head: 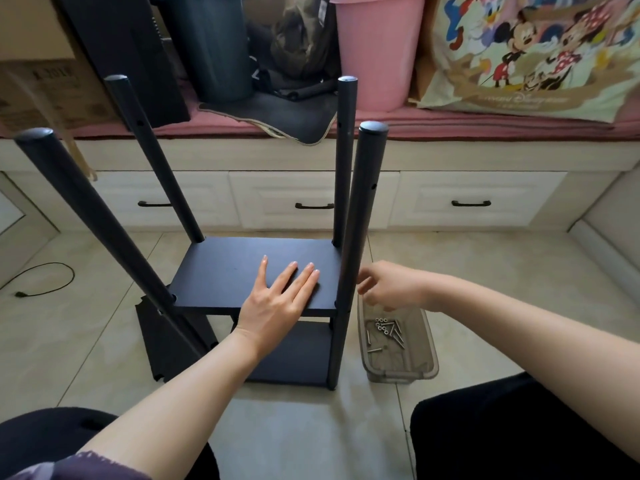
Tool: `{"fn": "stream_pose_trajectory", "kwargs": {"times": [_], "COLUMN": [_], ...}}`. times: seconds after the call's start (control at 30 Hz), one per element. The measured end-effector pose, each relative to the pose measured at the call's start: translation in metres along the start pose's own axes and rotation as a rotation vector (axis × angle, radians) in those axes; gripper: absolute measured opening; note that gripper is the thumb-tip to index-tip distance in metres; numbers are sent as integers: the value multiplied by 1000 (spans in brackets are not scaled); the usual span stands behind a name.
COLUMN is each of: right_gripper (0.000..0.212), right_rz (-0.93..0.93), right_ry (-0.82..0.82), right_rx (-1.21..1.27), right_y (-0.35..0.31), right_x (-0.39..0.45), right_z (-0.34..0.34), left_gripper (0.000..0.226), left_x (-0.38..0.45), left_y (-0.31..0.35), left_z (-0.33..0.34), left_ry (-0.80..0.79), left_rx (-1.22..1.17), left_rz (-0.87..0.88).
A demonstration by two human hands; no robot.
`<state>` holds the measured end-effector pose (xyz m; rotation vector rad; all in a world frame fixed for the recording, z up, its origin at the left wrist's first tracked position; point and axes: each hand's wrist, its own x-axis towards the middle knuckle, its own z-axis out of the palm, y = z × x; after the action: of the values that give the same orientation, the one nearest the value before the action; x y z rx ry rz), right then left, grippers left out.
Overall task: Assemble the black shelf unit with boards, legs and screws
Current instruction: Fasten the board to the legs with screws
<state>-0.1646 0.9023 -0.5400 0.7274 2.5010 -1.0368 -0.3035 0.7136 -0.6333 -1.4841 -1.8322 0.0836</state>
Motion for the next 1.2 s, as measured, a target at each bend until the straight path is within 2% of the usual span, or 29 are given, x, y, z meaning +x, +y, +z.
{"fn": "stream_pose_trajectory", "kwargs": {"times": [0.1, 0.2, 0.27, 0.33, 0.47, 0.53, 0.6, 0.7, 0.8, 0.97, 1.2], "right_gripper": [39, 49, 44, 33, 25, 31, 35, 24, 12, 31, 33], "right_rz": [128, 174, 161, 148, 109, 105, 116, 143, 161, 156, 169], "right_ry": [13, -60, -121, -138, -140, -119, -95, -108, -143, -80, -21], "right_rx": [314, 591, 735, 834, 751, 671, 631, 606, 583, 596, 625], "right_y": [15, 15, 6, -3, -13, -16, -18, -20, -22, -21, -21], "right_x": [14, 23, 27, 31, 32, 31, 31, 29, 28, 32, 34], "right_z": [-1, -4, -4, -2, 6, 9, 9, 8, 8, 7, 6], "left_gripper": [56, 54, 50, 56, 81, 92, 97, 84, 81, 79, 81], "left_x": [-3, -4, -6, -4, 9, 14, 19, 26, 28, 26, 23], "left_y": [1, 2, 2, 0, 11, 29, 42, 43, 38, 37, 33], "left_z": [2, 3, 2, -3, -19, -26, -28, -30, -30, -29, -27], "left_ry": [39, 81, 87, 43, -175, -298, -406, -396, -428, -438, -413], "left_rx": [2, -13, -43, -88, -306, -450, -564, -607, -589, -593, -556], "left_rz": [9, 29, 49, 43, -38, -55, -159, -281, -277, -302, -208]}}
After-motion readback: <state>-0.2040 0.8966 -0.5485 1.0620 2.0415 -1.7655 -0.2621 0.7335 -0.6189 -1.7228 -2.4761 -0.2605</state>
